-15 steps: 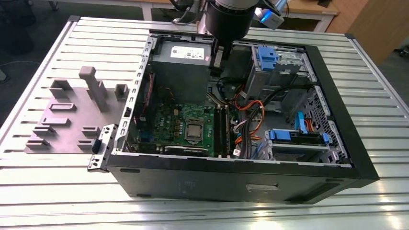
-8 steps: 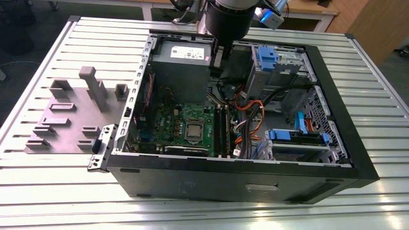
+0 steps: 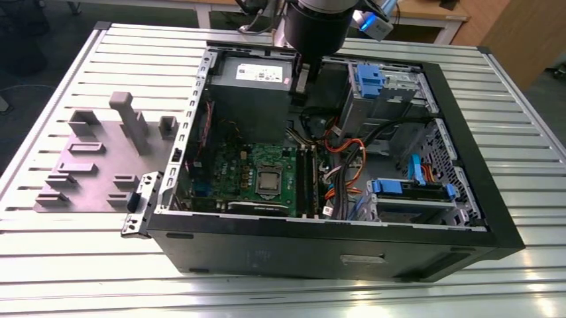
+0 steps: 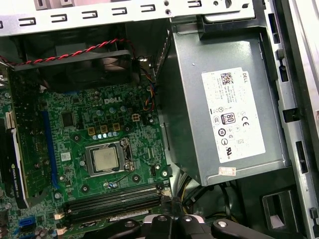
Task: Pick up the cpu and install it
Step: 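Install the first cpu locking lever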
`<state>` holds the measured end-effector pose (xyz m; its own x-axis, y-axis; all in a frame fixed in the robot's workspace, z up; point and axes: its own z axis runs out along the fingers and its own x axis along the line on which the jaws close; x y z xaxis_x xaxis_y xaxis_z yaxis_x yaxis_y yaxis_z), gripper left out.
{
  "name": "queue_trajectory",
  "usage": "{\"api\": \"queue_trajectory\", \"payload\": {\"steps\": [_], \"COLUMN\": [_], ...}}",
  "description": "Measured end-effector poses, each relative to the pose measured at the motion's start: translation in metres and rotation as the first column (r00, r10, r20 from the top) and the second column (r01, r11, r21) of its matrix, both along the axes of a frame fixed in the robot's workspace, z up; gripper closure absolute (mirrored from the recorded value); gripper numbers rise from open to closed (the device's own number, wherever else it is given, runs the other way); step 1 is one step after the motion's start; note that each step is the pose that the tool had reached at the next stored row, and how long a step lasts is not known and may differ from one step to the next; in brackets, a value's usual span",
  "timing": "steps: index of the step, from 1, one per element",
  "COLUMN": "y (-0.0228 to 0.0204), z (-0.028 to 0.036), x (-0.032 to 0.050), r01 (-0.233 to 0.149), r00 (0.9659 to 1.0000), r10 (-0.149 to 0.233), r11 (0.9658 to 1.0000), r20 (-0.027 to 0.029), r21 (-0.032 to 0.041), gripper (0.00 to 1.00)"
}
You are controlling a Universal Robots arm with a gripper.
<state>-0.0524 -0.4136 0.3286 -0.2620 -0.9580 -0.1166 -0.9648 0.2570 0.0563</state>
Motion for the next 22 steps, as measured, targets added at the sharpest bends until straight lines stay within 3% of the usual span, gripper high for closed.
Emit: {"api": "queue_trajectory", "payload": {"steps": [8,9,12,17,20,21,22], "y": [0.0000,0.0000,0.0000,0.0000,0.0000,0.0000,0.0000], "z": [0.0002,0.0002,0.0002,0.0003,0.0004,0.0032,0.0034], "x": [0.0000,0.0000,0.0000,0.0000,0.0000,0.0000,0.0000], "r01": [0.000,0.000,0.000,0.000,0.000,0.000,0.000], "r00": [1.0000,1.0000,1.0000,1.0000,1.0000,1.0000,1.0000], "r10": [0.000,0.000,0.000,0.000,0.000,0.000,0.000], "r11": [1.0000,1.0000,1.0000,1.0000,1.0000,1.0000,1.0000], "r20": [0.0000,0.0000,0.0000,0.0000,0.0000,0.0000,0.0000], "r21": [0.0000,-0.0001,0.0000,0.0000,0.0000,0.0000,0.0000], "gripper": [0.89,0.82,0.81,0.63,0.65,0.89,0.89]}}
